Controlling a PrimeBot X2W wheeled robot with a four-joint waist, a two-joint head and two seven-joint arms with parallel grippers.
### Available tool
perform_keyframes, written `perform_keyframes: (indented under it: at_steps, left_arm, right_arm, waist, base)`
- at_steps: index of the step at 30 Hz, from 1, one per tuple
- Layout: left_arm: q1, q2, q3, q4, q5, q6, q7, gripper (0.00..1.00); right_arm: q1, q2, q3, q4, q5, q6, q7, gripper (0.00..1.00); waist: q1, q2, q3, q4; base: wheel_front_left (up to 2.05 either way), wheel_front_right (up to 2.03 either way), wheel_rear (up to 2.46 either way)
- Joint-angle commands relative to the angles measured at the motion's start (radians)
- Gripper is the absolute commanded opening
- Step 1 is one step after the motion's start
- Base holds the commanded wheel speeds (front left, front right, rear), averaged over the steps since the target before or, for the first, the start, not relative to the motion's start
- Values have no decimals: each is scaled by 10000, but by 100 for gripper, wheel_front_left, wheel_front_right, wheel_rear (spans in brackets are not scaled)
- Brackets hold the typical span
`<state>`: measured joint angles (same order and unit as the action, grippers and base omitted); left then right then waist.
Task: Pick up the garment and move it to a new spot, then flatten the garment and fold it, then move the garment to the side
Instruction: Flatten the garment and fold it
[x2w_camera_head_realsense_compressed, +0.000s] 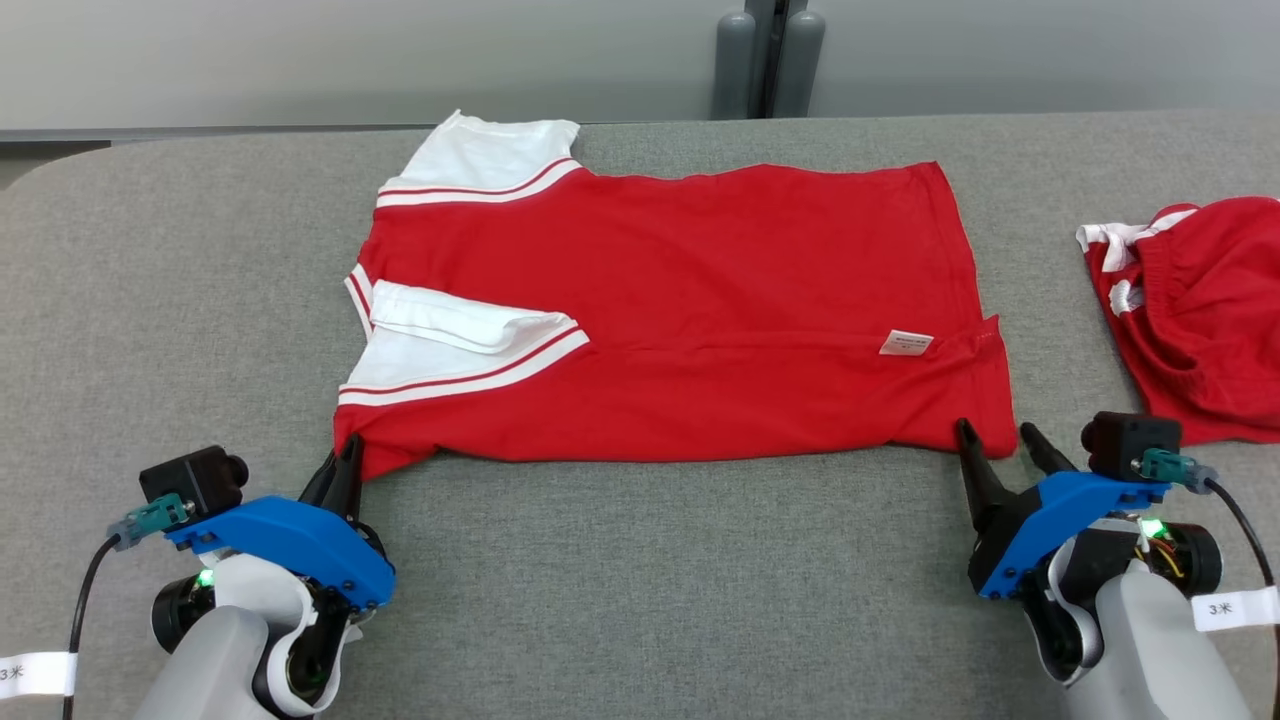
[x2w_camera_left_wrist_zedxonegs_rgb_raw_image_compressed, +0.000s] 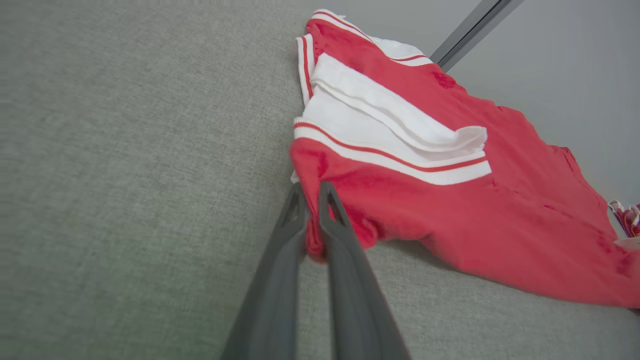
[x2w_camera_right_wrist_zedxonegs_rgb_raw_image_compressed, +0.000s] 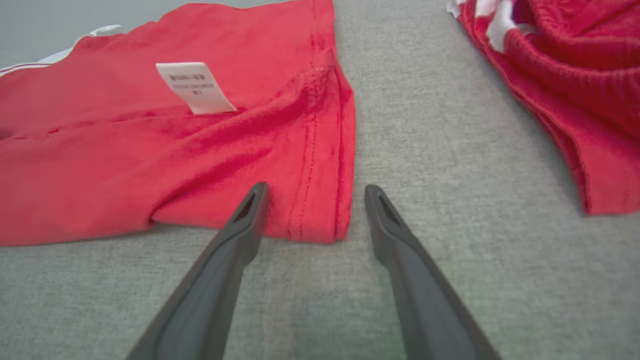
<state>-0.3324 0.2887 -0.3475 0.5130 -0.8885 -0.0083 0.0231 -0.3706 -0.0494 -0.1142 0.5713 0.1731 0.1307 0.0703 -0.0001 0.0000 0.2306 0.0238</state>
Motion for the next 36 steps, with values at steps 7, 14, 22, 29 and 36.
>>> perform_keyframes:
  at_steps: [7, 14, 22, 29, 36]
  left_arm:
    - [145, 112, 45, -107, -40, 38, -164, 0]
    - [287, 301, 104, -641, -47, -41, -299, 0]
    - [921, 846, 195, -2875, -2, 211, -60, 0]
    - [2859, 1429, 186, -5303, -132, 927, 458, 0]
    - [5001, 1613, 519, -6403, -558, 1594, 360, 0]
  right_arm:
    - [-826, -7, 105, 1668, 275, 1, -70, 16]
    - [-1394, -24, 62, 2127, 94, 1, -382, 0]
    - [-935, -21, -174, 756, -254, 1, 48, 0]
    - [1086, -26, 31, -1805, -75, 1, 1296, 0]
    - [3467, -26, -257, -4120, 191, 1, 2315, 0]
  waist:
    - [1, 0, -118, 167]
    - [1, 0, -424, 123]
    - [1, 0, -861, 51]
    - [1, 0, -1028, -7]
    - [1, 0, -955, -10]
  base:
    - [0, 0, 0]
    - [0, 0, 0]
    - [0, 0, 0]
    - [0, 0, 0]
    - [0, 0, 0]
